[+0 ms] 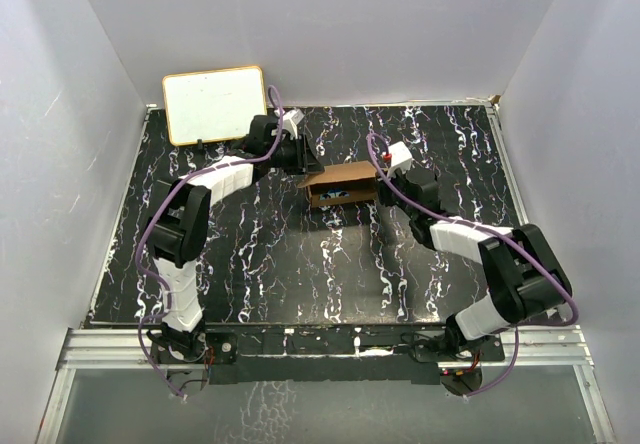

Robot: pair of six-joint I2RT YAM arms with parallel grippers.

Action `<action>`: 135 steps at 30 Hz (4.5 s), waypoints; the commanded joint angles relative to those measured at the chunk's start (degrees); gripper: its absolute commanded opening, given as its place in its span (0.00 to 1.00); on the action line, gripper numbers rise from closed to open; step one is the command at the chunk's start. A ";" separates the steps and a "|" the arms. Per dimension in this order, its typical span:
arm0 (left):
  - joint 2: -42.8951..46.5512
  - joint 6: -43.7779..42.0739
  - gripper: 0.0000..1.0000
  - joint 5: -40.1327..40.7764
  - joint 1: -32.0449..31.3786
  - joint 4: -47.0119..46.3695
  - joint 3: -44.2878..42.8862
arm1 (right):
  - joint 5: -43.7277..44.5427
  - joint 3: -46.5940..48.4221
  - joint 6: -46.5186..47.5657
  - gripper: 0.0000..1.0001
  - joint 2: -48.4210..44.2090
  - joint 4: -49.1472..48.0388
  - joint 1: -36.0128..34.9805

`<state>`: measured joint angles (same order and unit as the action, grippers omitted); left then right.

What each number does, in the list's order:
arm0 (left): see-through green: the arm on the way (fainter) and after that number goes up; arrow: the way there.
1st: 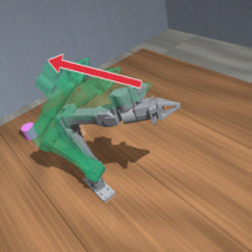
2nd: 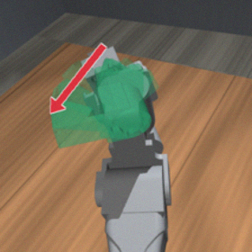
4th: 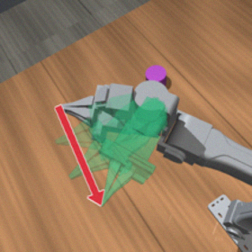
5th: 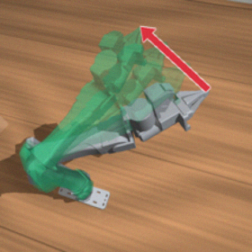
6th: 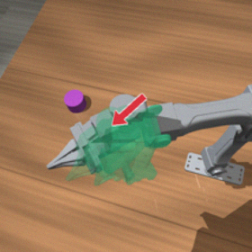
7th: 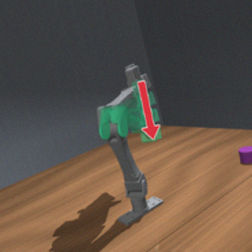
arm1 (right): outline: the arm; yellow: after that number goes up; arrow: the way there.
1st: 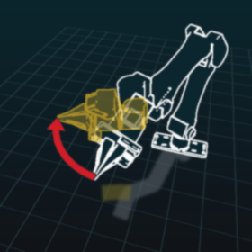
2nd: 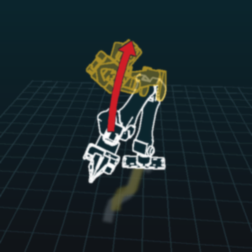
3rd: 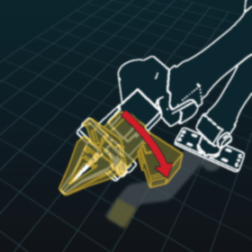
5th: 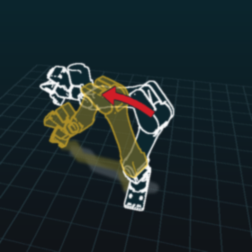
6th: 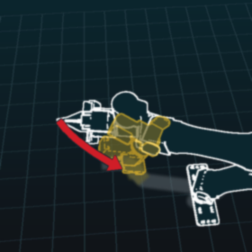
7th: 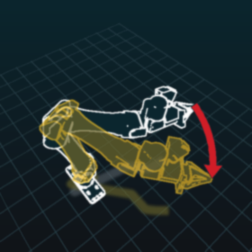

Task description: Fold the paper box

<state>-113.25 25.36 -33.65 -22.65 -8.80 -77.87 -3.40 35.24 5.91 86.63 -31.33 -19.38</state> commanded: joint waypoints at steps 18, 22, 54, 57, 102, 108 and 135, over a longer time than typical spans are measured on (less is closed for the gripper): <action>-1.72 -0.36 0.25 -0.81 0.24 0.41 1.34 | -46.75 16.77 39.99 0.40 -9.98 56.50 15.25; -1.66 -0.29 0.25 -0.72 0.24 -0.09 2.24 | -54.40 25.71 38.88 0.39 -7.33 63.09 14.97; -1.88 0.74 0.24 -1.70 0.16 -0.75 4.56 | -40.86 50.47 14.50 0.26 27.35 61.04 7.41; -1.87 0.54 0.24 -1.32 0.15 -0.35 5.31 | -40.77 50.28 14.48 0.27 28.15 61.02 7.42; 24.31 12.15 0.95 5.92 5.60 -29.58 36.68 | -58.82 44.83 -6.18 0.47 31.83 43.15 20.46; 23.20 15.57 0.91 5.23 5.55 -32.35 39.15 | -59.60 45.66 -7.24 0.46 33.64 43.13 20.26; 12.13 28.91 0.90 4.27 4.63 -41.63 37.52 | -63.98 44.61 -13.32 0.27 38.73 41.05 23.97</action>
<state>-100.60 50.63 -29.58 -17.32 -46.85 -38.72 -66.48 78.91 -6.81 124.03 12.49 3.75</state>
